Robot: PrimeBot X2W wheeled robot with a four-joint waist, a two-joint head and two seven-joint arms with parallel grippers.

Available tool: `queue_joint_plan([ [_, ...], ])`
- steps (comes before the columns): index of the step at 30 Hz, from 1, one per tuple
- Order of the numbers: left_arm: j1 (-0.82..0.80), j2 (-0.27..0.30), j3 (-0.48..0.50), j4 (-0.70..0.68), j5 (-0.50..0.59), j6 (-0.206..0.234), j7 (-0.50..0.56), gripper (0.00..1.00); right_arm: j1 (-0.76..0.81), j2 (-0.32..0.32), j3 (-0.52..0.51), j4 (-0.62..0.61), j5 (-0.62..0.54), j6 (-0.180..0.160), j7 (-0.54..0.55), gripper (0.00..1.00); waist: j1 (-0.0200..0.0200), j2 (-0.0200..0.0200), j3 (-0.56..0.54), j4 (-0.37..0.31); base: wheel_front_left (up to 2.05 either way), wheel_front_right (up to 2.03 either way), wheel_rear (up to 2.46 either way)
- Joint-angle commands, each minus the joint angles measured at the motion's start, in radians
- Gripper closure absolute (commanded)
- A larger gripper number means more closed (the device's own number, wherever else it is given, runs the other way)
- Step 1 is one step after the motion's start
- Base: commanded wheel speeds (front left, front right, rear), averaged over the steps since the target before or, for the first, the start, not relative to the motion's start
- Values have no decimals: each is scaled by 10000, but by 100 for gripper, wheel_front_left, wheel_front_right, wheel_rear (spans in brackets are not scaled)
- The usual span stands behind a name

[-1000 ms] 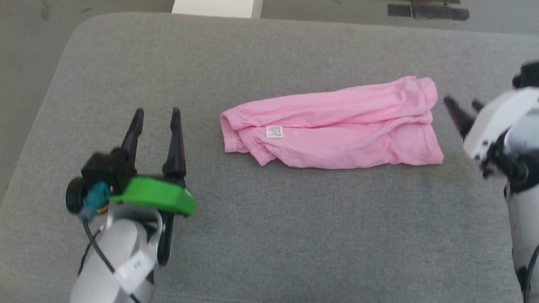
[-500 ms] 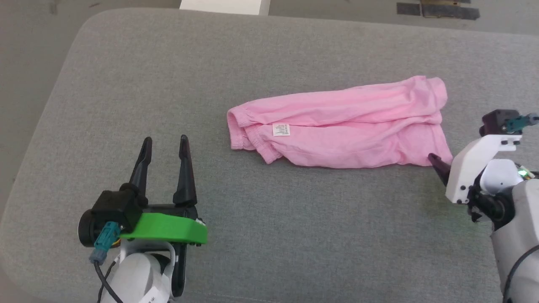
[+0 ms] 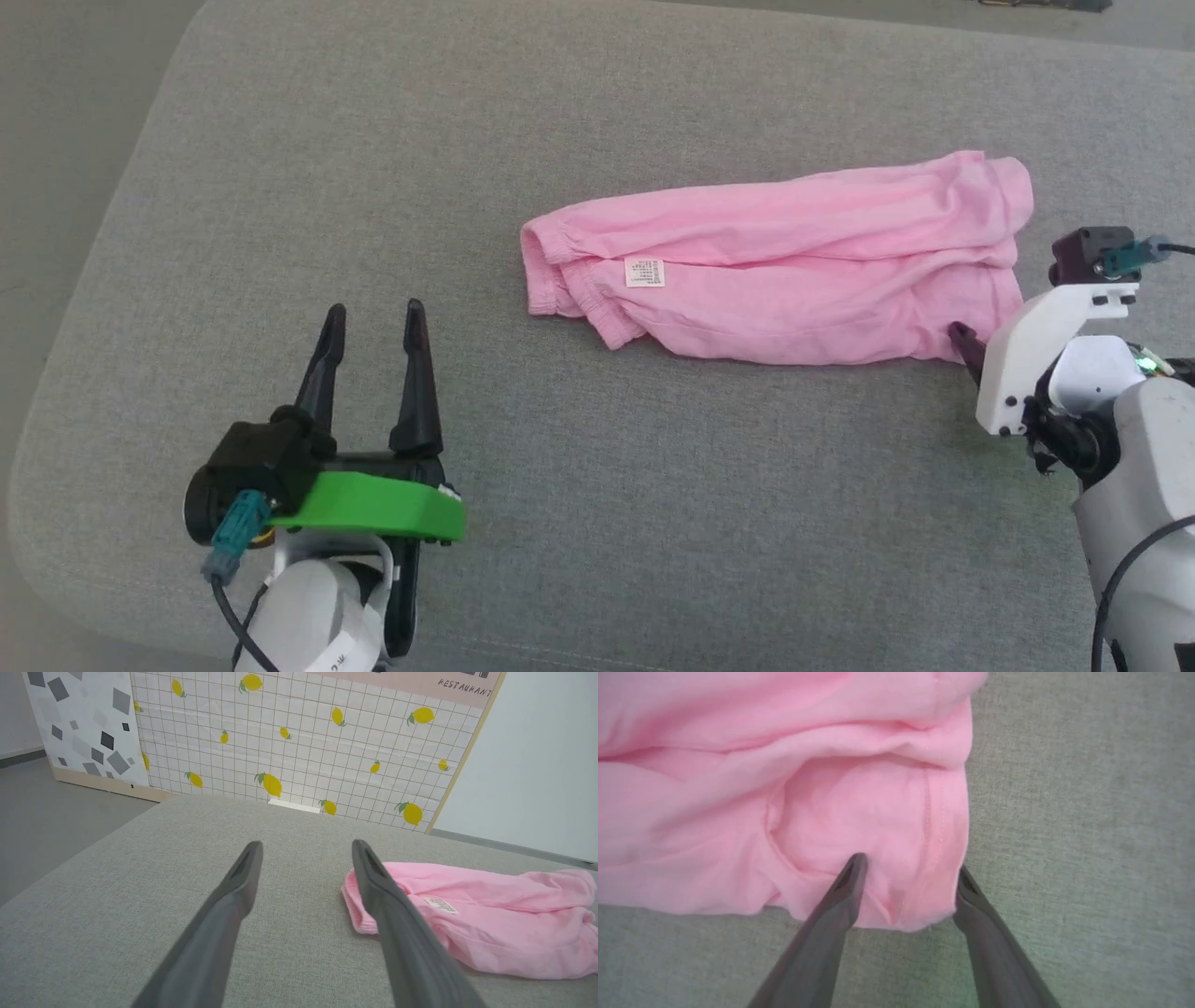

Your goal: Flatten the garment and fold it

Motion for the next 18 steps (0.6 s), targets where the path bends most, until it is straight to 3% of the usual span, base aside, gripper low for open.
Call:
queue_joint_plan([
  [1,36,-70,50,106,1,-88,-45,0,89,93,100,229,-37,-13,66,100,0,0,-24,-23,0,0,0],
  [7,-364,-246,-241,862,-506,-411,331,0,-49,95,172,-211,338,-13,-149,100,0,0,-219,-189,0,0,0],
  [12,-1535,-337,-718,1692,-1098,-392,2197,0,13,56,279,-600,549,-13,-54,100,0,0,-226,-325,0,0,0],
  [18,-3000,-389,-1403,2968,-1448,109,5191,0,-2,149,527,-989,686,-13,58,100,0,0,-14,-659,0,0,0],
])
